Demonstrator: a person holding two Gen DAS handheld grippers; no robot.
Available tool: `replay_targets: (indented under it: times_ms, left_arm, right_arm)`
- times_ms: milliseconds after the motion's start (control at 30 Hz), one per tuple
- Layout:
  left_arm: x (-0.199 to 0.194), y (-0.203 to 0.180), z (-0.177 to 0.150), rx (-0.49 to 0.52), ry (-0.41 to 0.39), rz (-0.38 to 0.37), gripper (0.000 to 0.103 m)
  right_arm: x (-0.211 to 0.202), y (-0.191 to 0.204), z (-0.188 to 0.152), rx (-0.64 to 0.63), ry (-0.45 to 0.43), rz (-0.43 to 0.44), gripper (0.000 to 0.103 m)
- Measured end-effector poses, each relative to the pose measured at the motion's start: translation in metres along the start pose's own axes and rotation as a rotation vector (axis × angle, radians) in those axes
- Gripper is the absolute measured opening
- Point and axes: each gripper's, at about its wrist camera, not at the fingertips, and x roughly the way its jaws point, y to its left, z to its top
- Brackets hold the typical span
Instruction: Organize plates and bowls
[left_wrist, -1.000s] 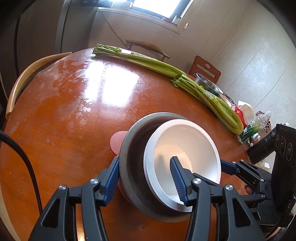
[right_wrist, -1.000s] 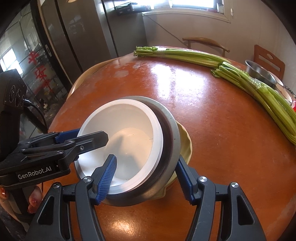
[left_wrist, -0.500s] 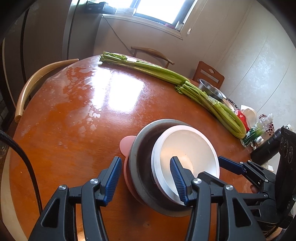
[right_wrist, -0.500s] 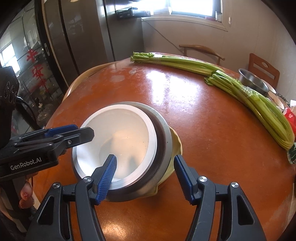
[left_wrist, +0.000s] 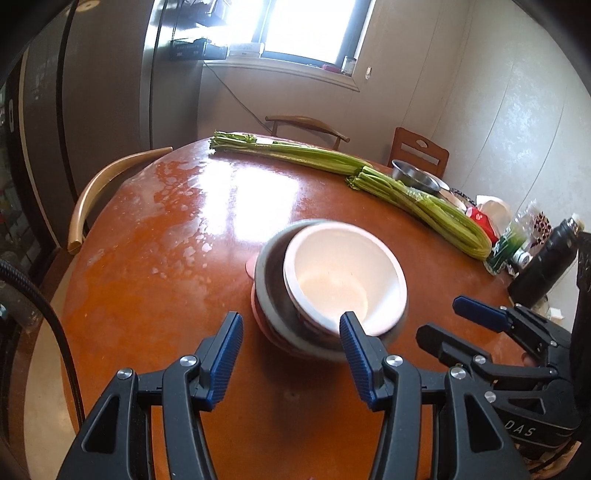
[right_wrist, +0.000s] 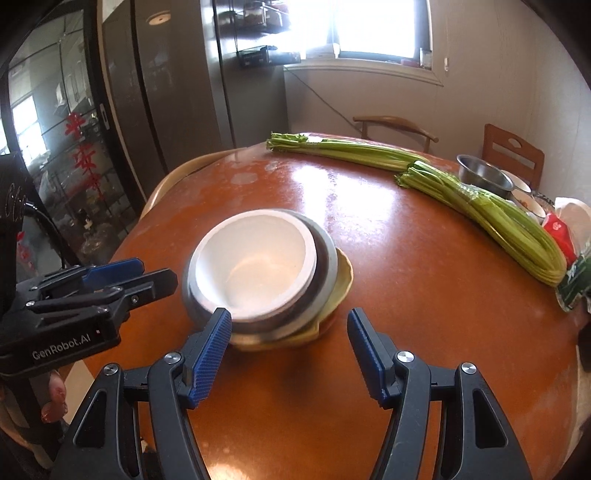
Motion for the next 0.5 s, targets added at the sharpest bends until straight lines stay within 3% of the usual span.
replay_targets:
  times_ms: [200,500]
  left_arm:
    - [-0.016,-0.014,-0.029,0.027,0.007,0.050,0.056]
    - [-0.035,-0.030,-0.070,0.053,-0.028,0.064,0.060]
  right_arm:
    - [-0.027,0.004,-0.031,-0.006,-0.017,-0.028,0.067]
    - [-0.064,0.006,-0.074,0.009,-0.088,-0.038,0.068]
